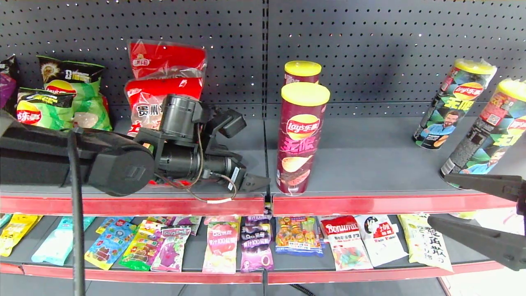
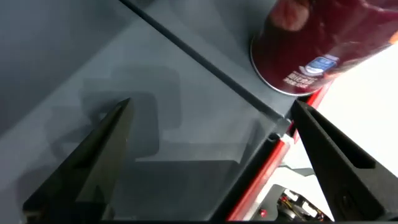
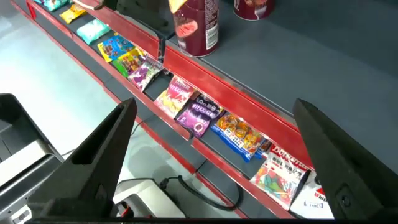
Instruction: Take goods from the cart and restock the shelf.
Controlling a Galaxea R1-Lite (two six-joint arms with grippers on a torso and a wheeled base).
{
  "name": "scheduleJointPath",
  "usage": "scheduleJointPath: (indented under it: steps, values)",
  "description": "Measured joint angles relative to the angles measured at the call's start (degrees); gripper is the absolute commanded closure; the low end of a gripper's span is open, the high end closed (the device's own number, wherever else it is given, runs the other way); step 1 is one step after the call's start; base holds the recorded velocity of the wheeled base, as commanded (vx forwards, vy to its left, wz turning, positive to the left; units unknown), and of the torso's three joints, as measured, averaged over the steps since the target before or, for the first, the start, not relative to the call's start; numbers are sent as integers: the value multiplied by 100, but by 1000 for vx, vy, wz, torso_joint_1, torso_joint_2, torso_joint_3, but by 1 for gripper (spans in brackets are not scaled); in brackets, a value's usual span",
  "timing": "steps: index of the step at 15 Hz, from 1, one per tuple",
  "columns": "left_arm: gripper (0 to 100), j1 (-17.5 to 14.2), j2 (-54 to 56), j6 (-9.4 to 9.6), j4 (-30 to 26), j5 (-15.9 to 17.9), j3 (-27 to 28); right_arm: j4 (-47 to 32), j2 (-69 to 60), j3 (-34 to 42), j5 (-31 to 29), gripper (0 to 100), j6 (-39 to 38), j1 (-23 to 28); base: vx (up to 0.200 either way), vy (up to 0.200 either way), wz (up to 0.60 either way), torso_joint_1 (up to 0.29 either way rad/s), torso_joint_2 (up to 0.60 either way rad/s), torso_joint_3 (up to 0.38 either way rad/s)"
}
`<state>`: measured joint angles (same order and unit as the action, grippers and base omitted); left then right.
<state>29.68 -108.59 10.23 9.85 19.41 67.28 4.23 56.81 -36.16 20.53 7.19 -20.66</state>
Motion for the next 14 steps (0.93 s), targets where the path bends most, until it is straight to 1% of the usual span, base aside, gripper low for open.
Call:
scheduleJointPath:
  steps: [2, 14]
  values:
    - [0, 29, -105, 0, 0, 7, 122, 0, 0, 28, 2, 0, 0, 2, 0, 0, 0, 0, 0, 0]
    - [0, 146, -414, -11, -2, 10, 457, -13, 18, 22, 0, 0, -2, 2, 0, 0, 0, 0, 0, 0]
